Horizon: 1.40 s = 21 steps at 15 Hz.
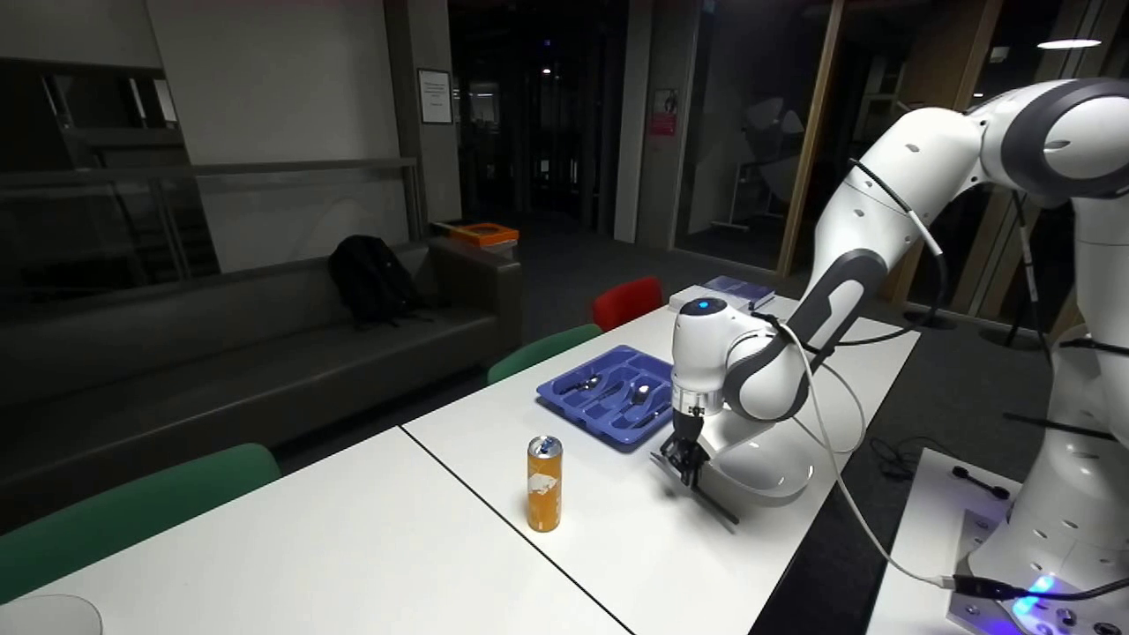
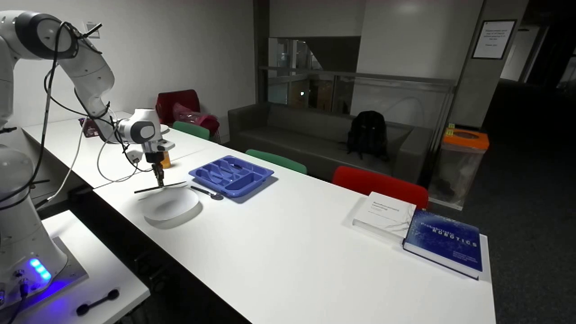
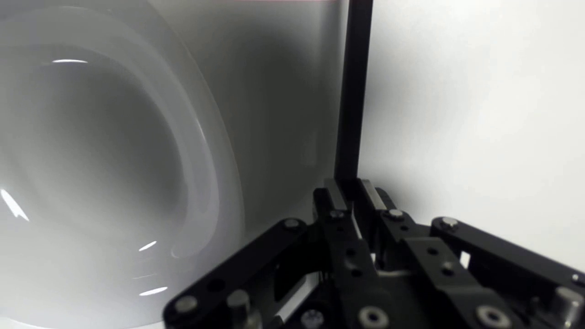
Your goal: Move the blue cutlery holder forwards, remove one butter knife from the holder and put it on the table
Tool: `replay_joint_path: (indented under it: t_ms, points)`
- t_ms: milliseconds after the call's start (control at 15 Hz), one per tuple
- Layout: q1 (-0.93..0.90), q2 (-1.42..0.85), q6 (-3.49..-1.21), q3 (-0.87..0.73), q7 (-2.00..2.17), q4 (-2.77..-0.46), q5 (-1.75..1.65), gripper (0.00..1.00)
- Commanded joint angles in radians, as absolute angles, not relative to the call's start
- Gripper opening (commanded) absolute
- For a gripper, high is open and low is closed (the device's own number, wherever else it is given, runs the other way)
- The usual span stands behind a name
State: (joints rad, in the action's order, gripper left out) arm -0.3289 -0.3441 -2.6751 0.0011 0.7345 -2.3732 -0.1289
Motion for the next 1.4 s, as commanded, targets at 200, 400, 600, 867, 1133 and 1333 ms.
replay_joint_path:
  t_ms: [200,400,600,867,1133,1333]
  points:
    - [-0.318,-0.263,-2.691,-0.009,0.715,-2.469,-0.151,0.03]
    - [-0.313,-0.274,-2.678,-0.004,0.7,-2.462,-0.148,0.03]
    - [-0.313,-0.291,-2.668,-0.004,0.685,-2.446,-0.152,0.03]
    - [-0.308,-0.311,-2.666,0.002,0.639,-2.435,-0.144,0.03]
    - [-0.311,-0.335,-2.696,0.002,0.597,-2.432,-0.146,0.03]
    - [-0.311,-0.348,-2.71,0.004,0.565,-2.432,-0.138,0.03]
